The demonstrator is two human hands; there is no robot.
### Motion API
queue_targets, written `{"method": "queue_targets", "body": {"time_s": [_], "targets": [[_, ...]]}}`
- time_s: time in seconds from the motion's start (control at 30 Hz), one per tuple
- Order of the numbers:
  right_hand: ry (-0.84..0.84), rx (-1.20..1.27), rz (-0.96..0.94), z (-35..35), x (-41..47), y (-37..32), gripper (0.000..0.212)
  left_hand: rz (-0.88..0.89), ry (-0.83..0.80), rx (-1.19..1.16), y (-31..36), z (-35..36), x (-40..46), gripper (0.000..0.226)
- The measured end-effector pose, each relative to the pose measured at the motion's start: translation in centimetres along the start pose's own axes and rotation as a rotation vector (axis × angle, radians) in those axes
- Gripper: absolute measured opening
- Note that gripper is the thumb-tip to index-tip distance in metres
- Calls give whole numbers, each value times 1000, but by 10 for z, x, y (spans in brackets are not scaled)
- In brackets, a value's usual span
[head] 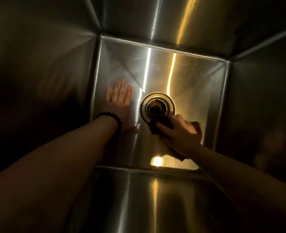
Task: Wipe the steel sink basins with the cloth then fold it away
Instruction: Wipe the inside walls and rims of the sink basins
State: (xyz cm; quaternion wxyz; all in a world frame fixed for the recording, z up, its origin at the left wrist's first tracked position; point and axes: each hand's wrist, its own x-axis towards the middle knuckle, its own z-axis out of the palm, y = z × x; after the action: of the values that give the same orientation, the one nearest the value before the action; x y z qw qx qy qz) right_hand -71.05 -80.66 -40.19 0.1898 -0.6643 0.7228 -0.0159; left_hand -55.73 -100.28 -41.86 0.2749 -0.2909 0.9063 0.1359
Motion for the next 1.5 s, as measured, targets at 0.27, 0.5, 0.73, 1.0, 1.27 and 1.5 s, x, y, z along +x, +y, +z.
{"method": "queue_targets", "body": {"time_s": [0.27, 0.5, 0.73, 1.0, 1.27, 1.5], "targets": [[169, 16, 308, -12, 89, -16, 44, -22, 0, 10, 3, -2, -2, 144], [39, 151, -15, -6, -3, -10, 37, -18, 9, 3, 2, -2, -2, 147], [77, 20, 451, -18, 74, 6, 52, -24, 19, 23, 2, 1, -1, 152], [-97, 109, 112, -8, -13, -6, 51, -37, 13, 52, 3, 0, -2, 151], [94, 33, 336, -10, 85, -8, 49, -51, -22, 57, 6, -2, 0, 150], [-89, 42, 47, -12, 3, 14, 48, -43, -55, 56, 7, -8, -3, 153]]}}
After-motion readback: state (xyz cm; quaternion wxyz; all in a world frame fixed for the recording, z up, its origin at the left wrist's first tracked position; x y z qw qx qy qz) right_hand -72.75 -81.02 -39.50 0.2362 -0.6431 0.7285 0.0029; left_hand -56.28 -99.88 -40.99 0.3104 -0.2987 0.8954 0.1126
